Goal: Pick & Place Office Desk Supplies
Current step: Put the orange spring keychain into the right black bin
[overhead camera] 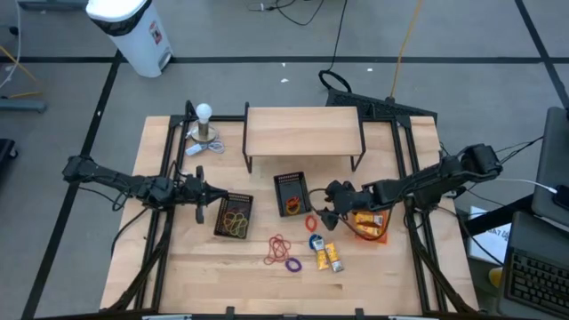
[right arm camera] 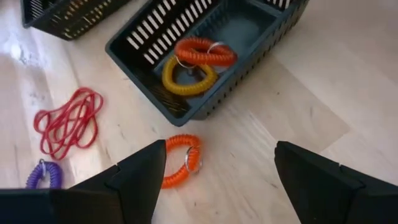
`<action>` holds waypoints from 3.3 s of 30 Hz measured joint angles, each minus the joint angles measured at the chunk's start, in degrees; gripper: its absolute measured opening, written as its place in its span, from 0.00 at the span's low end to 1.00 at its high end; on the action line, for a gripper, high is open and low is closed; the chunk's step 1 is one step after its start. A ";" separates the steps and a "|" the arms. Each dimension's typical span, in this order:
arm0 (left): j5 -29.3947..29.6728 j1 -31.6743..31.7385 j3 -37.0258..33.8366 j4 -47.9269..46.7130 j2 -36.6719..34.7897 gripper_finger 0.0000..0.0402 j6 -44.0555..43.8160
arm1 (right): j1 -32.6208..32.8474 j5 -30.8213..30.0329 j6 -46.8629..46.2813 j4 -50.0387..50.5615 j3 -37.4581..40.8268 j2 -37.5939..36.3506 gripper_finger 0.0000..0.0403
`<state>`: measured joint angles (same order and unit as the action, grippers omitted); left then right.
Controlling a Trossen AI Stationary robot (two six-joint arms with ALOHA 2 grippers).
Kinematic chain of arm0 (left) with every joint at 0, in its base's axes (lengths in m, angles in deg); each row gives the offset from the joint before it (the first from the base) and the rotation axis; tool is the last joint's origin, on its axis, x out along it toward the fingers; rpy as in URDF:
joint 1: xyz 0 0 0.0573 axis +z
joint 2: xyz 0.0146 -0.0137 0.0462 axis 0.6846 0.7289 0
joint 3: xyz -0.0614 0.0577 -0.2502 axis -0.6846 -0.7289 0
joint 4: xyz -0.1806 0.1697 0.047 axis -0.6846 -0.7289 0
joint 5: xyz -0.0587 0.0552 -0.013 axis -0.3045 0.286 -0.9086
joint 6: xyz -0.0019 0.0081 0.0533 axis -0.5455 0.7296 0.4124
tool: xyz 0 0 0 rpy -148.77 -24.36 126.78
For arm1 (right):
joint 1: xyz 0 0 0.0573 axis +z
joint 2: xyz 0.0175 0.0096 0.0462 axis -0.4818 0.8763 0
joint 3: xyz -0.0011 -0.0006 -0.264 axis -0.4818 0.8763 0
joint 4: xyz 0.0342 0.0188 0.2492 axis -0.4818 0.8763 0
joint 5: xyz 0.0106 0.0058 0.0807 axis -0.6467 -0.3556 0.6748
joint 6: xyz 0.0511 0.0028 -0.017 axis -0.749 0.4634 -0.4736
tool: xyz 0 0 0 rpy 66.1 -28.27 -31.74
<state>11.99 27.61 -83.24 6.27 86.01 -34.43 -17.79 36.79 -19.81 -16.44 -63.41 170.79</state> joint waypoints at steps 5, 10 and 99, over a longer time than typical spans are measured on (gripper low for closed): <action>0.00 0.00 0.00 -0.53 0.00 0.06 0.23 | -0.08 1.64 -3.02 -0.15 0.00 4.14 0.71; -0.02 0.00 0.00 -0.48 0.00 0.03 0.87 | 0.10 3.11 -4.18 -3.27 0.00 7.09 0.71; 6.38 0.00 0.02 1.74 -0.02 0.06 0.42 | 12.23 -1.22 38.65 -30.10 33.72 -60.12 0.00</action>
<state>18.37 27.61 -83.22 8.01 85.99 -34.01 -5.56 35.57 18.84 -46.54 -29.69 110.67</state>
